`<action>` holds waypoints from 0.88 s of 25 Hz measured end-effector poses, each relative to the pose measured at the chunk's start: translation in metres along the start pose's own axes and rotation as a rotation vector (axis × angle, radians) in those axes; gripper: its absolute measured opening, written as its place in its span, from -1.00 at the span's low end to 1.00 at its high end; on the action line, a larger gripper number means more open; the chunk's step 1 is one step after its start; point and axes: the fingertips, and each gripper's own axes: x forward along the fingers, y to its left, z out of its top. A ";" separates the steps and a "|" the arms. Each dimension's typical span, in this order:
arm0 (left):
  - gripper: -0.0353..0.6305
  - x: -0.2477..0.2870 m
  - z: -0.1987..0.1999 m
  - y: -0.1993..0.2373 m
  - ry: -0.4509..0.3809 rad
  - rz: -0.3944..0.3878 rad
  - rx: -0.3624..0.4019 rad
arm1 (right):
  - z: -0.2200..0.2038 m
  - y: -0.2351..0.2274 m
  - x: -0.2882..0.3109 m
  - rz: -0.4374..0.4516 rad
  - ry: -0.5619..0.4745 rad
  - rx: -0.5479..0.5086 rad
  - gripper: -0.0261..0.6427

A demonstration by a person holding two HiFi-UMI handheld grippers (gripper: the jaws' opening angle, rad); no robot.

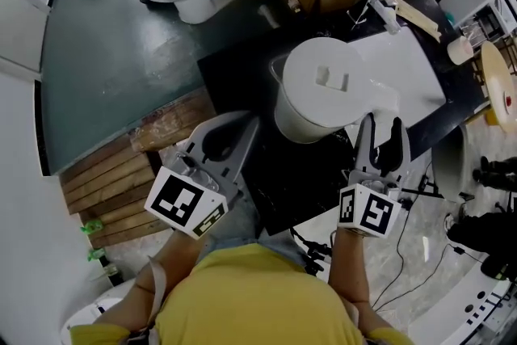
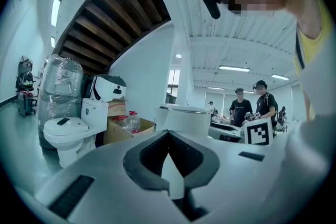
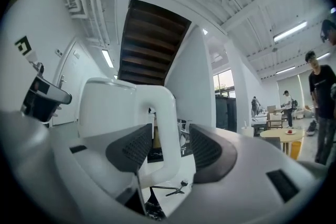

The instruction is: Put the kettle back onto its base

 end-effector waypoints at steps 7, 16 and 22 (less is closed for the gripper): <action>-0.88 -0.015 0.013 -0.029 -0.061 -0.014 0.014 | 0.037 0.026 -0.044 0.106 -0.023 -0.016 -0.28; -0.88 -0.040 0.037 -0.074 -0.136 -0.016 0.051 | 0.082 0.040 -0.088 0.194 -0.081 -0.019 -0.68; -0.88 -0.060 0.044 -0.103 -0.152 -0.025 0.069 | 0.099 0.047 -0.119 0.253 -0.083 0.022 -0.83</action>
